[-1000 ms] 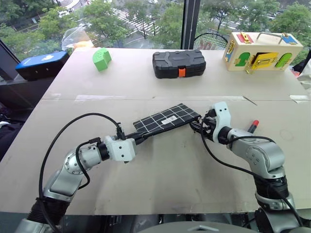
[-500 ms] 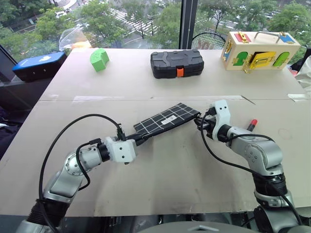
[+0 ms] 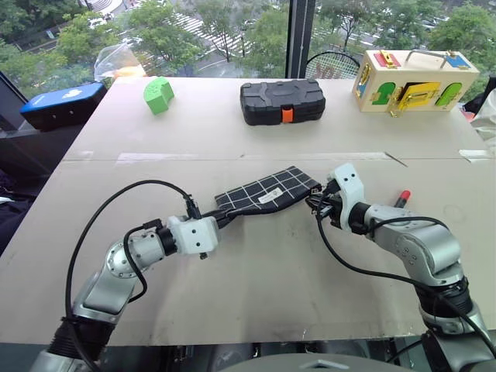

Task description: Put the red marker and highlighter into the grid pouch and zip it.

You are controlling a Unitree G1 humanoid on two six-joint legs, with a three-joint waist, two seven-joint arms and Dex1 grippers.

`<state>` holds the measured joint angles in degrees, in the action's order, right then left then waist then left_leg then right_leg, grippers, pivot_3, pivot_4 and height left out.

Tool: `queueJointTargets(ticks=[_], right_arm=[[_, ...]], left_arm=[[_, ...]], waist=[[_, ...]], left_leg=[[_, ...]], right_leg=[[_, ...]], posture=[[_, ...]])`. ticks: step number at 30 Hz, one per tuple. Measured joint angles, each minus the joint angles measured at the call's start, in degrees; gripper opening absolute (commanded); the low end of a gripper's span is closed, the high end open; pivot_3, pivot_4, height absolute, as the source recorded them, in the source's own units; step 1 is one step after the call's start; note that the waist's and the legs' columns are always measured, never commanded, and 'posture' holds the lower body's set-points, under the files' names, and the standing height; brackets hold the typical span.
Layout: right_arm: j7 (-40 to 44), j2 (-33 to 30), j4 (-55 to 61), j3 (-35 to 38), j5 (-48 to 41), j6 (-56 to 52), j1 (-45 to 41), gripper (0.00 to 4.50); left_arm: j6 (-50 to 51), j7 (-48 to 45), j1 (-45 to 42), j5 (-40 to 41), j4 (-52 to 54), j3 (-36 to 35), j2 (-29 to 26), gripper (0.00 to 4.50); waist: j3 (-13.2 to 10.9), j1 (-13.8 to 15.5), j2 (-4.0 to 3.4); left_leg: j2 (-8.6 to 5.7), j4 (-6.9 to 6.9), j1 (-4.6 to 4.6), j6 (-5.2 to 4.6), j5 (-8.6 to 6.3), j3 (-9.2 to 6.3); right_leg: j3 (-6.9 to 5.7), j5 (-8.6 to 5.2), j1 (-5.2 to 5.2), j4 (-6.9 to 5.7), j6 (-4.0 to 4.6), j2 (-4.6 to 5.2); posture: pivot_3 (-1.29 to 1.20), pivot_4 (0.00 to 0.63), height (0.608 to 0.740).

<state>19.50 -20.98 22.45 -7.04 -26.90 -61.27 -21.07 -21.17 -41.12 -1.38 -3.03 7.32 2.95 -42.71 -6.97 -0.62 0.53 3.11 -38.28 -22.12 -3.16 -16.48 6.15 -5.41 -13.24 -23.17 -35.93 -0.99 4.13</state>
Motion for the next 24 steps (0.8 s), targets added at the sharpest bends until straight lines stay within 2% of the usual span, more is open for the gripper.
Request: queueJointTargets(ticks=[24], right_arm=[[-0.18,1.67,0.29,-1.09,1.42,-3.58,-0.12,0.04]], left_arm=[[1.60,1.97,1.15,0.40,0.95,-1.93,3.61,0.00]], waist=[[-0.01,-0.02,0.01]], left_leg=[[0.01,0.01,-0.01,-0.02,-0.02,-0.01]], right_leg=[[0.00,0.00,0.00,0.02,0.01,0.10]], posture=[[0.00,0.150,0.740]])
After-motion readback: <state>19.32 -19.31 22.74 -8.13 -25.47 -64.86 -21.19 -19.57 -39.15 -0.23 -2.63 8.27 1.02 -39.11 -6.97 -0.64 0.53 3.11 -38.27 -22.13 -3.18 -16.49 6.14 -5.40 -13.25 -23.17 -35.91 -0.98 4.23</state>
